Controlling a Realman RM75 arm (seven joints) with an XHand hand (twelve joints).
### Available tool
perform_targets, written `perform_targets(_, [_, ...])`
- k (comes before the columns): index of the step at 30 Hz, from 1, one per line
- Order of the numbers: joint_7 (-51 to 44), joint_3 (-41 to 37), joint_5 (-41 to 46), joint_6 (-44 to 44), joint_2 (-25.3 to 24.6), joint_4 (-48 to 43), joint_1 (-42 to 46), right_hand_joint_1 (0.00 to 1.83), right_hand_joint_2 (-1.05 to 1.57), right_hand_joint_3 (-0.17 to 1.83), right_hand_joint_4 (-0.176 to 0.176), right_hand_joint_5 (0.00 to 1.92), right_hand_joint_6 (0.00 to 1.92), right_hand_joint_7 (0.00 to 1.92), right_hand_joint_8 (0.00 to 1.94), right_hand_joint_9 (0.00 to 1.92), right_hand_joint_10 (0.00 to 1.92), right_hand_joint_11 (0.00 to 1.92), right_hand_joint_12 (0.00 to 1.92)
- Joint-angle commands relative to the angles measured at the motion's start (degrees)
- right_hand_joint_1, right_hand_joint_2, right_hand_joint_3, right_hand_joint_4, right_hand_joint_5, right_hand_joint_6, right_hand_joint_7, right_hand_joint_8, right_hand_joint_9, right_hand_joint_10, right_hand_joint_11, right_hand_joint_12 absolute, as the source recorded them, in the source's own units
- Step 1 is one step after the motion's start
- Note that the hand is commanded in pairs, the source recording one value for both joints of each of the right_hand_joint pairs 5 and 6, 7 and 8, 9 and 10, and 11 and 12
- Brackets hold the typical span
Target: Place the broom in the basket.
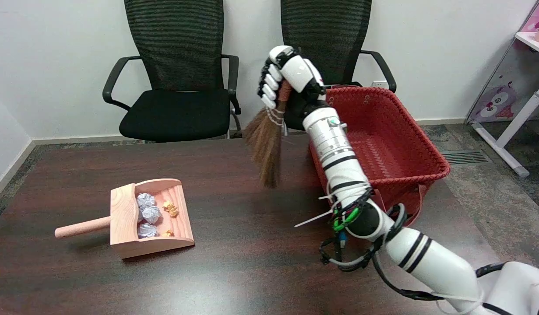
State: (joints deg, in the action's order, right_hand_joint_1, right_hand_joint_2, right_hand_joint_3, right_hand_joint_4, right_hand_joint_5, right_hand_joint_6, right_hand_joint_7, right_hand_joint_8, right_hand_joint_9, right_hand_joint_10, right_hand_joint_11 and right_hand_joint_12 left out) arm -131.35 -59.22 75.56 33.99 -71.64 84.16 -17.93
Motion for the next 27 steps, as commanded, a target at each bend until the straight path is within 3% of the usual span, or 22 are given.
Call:
perform_targets(1, [-3.71,-0.97,7.76,3.10,8.00,2.59,2.63,0.72,1.46,1.71,0.030,1.92,1.92,1.92,1.92,1.92,1.92,1.92,1.92])
perform_targets(23, [-4.00,-1.16,7.76,3.10,8.00,2.32,2.64,0.73,1.43,1.74,0.028,1.92,1.92,1.92,1.92,1.92,1.92,1.92,1.92])
perform_targets(27, [-4.00,-2.90,7.68,1.77,8.24,5.52,2.48,0.73,1.43,1.74,0.028,1.92,1.92,1.92,1.92,1.92,1.92,1.92,1.92])
